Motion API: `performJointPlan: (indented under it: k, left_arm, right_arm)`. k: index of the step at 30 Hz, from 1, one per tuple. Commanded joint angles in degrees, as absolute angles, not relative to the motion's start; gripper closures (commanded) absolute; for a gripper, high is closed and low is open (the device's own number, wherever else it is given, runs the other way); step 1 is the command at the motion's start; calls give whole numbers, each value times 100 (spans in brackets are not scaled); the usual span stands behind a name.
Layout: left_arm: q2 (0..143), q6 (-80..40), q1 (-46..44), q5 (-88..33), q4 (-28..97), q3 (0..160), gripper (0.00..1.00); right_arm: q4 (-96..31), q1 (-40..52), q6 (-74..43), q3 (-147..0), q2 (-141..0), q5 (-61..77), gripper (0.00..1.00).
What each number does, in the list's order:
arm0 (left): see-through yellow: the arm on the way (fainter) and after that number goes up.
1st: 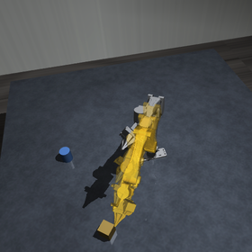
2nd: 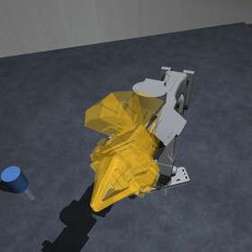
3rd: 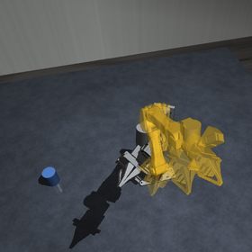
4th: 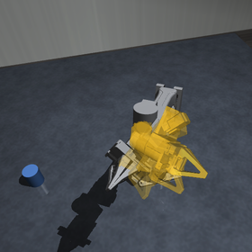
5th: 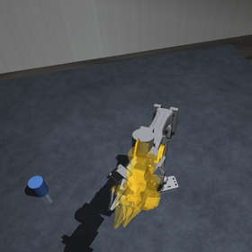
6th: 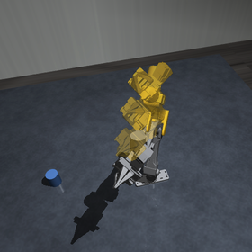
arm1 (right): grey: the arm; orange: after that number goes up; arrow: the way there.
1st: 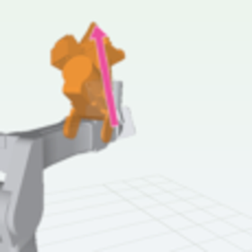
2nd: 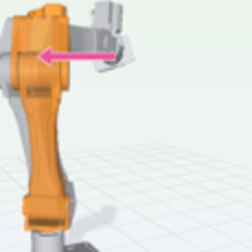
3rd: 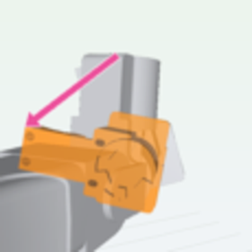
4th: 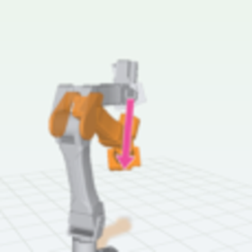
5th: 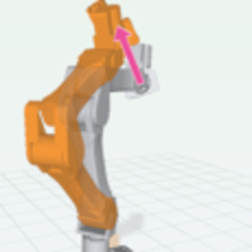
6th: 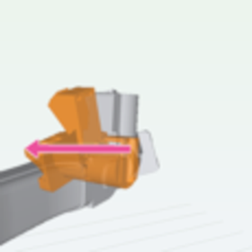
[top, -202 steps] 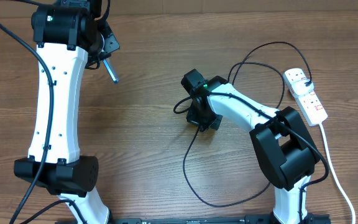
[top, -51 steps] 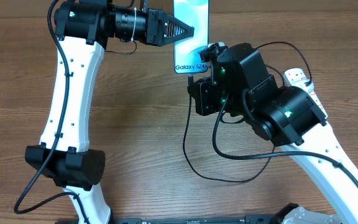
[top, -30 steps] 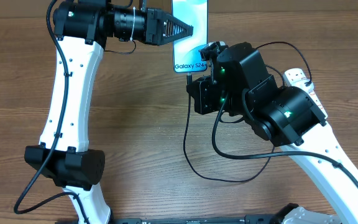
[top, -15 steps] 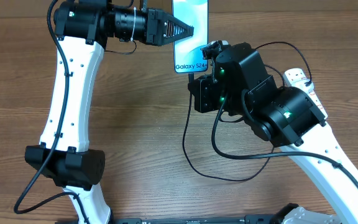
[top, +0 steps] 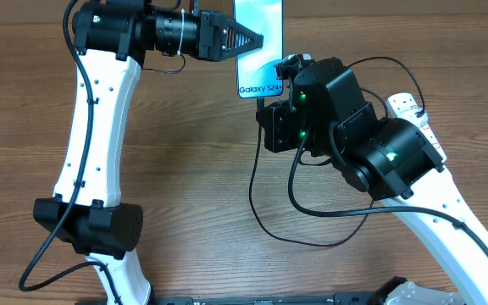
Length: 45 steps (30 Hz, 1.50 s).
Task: Plug charger to phone and switch on socket
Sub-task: 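Push the connector up into the phone's port with the right gripper, then open the right gripper and withdraw it from the plugged connector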
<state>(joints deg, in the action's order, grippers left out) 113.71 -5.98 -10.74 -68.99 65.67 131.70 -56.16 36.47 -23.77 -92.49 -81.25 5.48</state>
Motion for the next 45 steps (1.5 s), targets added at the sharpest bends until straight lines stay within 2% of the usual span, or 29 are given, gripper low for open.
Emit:
performJointPlan:
  k: [1, 13, 29, 32, 34, 36, 42, 43, 45]
  left_arm:
    - [11314, -600, -1074, -7181, 6624, 13235, 96]
    - [11314, -596, -1074, -6864, 6938, 13235, 96]
    - [11314, -600, -1074, -7293, 6914, 13235, 96]
    - [11314, -600, -1074, -7100, 6917, 13235, 96]
    - [11314, -600, -1074, -6930, 6919, 13235, 96]
    - [11314, -600, -1074, -6790, 6923, 13235, 96]
    - [11314, -572, -1090, -6226, 7190, 13235, 96]
    - [11314, -534, -1094, -6080, 7306, 13235, 96]
    - [11316, -338, -1133, -5833, 7592, 13233, 96]
  right_arm:
    - [-5345, 3625, -2327, -9435, -8047, 198, 96]
    - [-5030, 3627, -2051, -9437, -8047, 200, 96]
    - [-4956, 3625, -2053, -9437, -8047, 198, 94]
    - [-4956, 3625, -2053, -9437, -8047, 198, 85]
    - [-4978, 3625, -2058, -9437, -8036, 196, 74]
    - [-5039, 3625, -2084, -9461, -8020, 176, 51]
    - [-5509, 3398, -2536, -9714, -8003, -305, 4]
    - [-5607, 3282, -2585, -9760, -8003, -292, 0]
    - [-5833, 2982, -2805, -9832, -8003, -290, 0]
